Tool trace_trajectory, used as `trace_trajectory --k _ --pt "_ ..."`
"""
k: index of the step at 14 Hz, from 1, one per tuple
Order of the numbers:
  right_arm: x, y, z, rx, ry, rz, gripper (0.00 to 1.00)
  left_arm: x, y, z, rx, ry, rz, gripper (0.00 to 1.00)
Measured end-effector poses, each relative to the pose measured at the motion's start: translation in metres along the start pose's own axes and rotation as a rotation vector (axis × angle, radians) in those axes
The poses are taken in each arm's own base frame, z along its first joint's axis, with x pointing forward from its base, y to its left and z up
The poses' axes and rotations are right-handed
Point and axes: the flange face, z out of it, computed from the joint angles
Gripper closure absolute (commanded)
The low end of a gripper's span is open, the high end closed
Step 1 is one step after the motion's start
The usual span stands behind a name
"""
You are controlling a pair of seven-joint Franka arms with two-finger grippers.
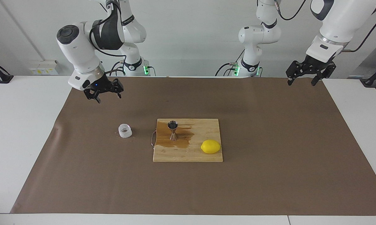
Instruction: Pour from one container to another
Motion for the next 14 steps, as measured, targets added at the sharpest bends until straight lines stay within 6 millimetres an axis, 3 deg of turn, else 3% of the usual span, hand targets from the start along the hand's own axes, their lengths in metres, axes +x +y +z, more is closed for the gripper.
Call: trace_trajectory --k 3,5,7,9,11,14 --pt "-0.001 -0.044 -0.027 -0.012 -0.020 0.189 0.00 0.000 0.000 0.000 0.000 0.000 0.000 0.00" --pt "-0.006 -0.044 -0.071 -0.015 -0.041 0.243 0.00 0.000 0.000 0.000 0.000 0.000 0.000 0.00" --pt "-0.015 -0.024 -0.121 -0.009 -0.033 0.272 0.00 0.000 0.000 0.000 0.000 0.000 0.000 0.00" --pt "-0.025 0.006 -0.146 -0.002 -0.036 0.261 0.00 0.000 0.000 0.000 0.000 0.000 0.000 0.00" --pt "-0.033 0.039 -0.156 0.006 -0.041 0.284 0.00 0.000 0.000 0.000 0.000 0.000 0.000 0.00" --pt "-0.038 0.046 -0.154 0.010 -0.082 0.288 0.00 0.000 0.000 0.000 0.000 0.000 0.000 0.00"
